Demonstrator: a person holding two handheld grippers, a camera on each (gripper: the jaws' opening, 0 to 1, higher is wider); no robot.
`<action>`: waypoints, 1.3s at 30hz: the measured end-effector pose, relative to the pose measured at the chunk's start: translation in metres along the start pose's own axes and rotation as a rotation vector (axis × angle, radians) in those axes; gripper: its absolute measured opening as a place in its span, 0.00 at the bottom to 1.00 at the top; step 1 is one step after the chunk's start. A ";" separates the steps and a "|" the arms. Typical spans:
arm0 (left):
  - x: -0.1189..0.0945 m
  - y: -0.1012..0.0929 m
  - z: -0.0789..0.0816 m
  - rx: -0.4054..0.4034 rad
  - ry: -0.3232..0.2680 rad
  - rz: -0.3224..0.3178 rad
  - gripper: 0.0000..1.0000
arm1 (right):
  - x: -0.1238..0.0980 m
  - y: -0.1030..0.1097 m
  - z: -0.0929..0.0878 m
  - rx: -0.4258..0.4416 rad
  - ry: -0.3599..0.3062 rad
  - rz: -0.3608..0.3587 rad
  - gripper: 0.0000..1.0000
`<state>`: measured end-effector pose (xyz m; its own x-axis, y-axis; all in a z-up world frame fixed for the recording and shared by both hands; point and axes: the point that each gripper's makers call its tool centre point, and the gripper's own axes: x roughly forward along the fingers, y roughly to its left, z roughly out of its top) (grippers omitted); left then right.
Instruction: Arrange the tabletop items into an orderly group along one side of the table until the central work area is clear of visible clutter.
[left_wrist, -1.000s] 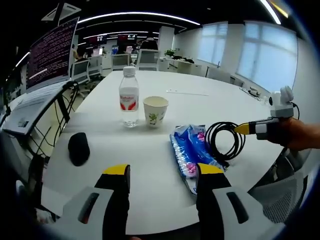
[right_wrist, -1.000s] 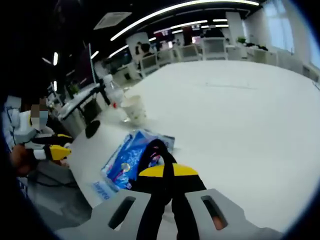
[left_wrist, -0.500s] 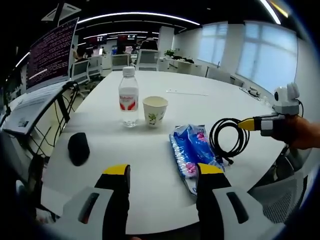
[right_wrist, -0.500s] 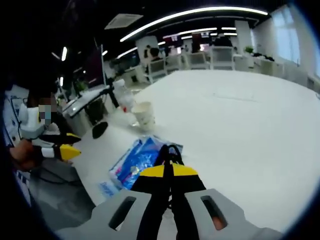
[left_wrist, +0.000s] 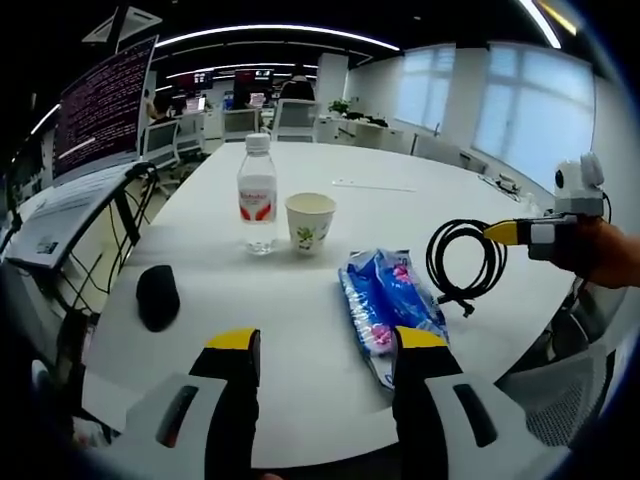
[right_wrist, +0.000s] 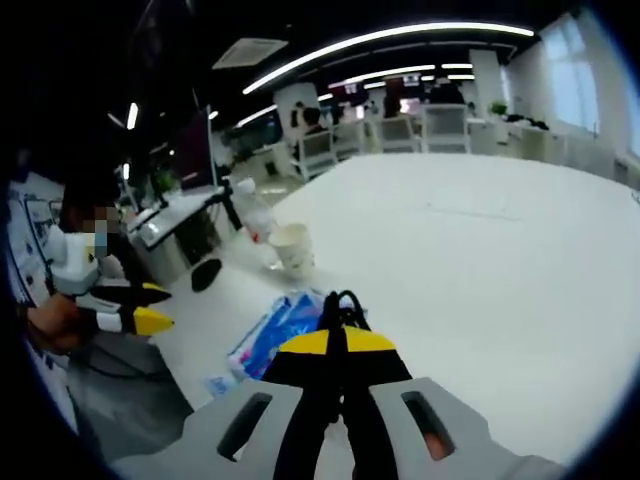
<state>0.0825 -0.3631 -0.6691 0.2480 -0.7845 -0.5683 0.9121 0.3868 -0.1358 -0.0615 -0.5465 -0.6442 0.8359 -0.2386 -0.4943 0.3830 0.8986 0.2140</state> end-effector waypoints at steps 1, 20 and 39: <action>0.000 0.000 0.000 0.000 -0.001 -0.001 0.52 | -0.001 -0.001 0.001 0.000 -0.001 -0.004 0.00; 0.004 -0.012 -0.001 0.022 0.006 -0.034 0.52 | -0.032 -0.056 -0.005 0.086 -0.032 -0.138 0.00; 0.003 -0.012 -0.002 0.028 0.008 -0.026 0.52 | -0.007 -0.077 0.000 0.193 -0.025 -0.163 0.00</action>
<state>0.0716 -0.3691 -0.6708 0.2219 -0.7901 -0.5714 0.9269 0.3528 -0.1279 -0.0968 -0.6142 -0.6575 0.7654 -0.3856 -0.5152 0.5795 0.7611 0.2913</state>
